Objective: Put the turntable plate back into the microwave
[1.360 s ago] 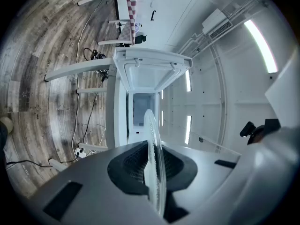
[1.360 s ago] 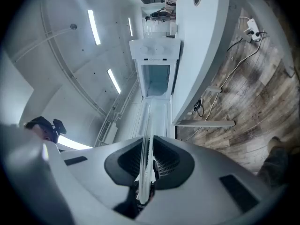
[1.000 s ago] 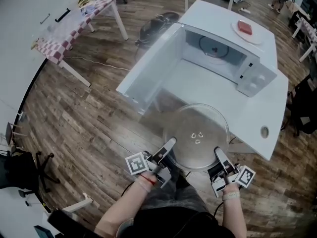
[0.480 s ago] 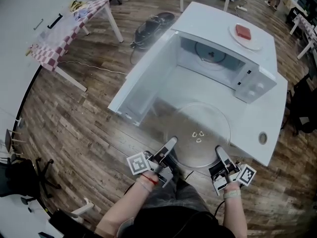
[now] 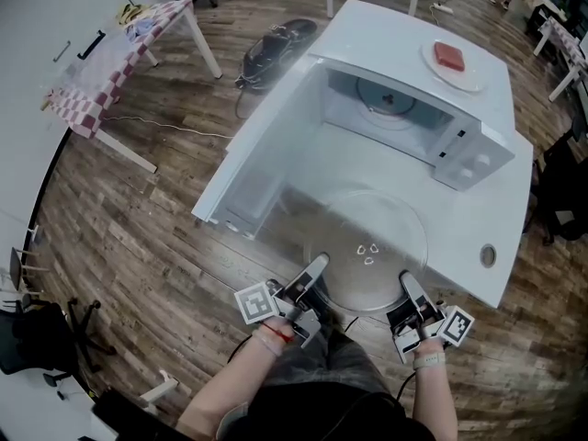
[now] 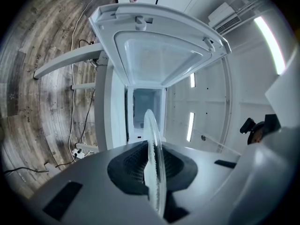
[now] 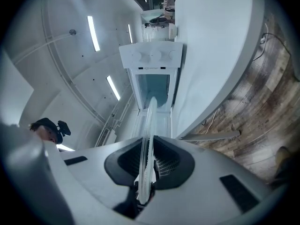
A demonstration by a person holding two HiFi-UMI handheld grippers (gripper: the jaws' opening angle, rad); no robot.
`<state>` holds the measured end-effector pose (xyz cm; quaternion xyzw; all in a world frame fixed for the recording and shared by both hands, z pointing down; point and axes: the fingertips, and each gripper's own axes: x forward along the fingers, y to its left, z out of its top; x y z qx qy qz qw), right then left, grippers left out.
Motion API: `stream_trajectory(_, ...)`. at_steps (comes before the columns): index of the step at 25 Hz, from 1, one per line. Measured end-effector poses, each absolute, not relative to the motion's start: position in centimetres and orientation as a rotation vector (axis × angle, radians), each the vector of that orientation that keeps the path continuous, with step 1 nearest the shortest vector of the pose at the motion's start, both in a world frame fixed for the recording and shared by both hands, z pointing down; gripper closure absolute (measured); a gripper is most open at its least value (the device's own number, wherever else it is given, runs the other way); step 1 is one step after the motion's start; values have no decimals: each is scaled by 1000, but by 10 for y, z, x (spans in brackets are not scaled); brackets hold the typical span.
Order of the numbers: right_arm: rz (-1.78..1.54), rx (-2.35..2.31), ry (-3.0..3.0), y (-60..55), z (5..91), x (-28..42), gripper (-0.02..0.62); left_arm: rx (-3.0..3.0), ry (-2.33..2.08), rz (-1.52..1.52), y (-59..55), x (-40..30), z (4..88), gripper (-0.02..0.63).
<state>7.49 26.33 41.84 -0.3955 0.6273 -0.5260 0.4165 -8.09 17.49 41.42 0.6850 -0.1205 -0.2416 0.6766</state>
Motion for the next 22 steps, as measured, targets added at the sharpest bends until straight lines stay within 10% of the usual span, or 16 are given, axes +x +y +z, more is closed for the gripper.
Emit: stream_trajectory(22, -1314, -1029, 1551, 247, 424, 76, 552, 1526, -262, -527, 154, -79, 420, 571)
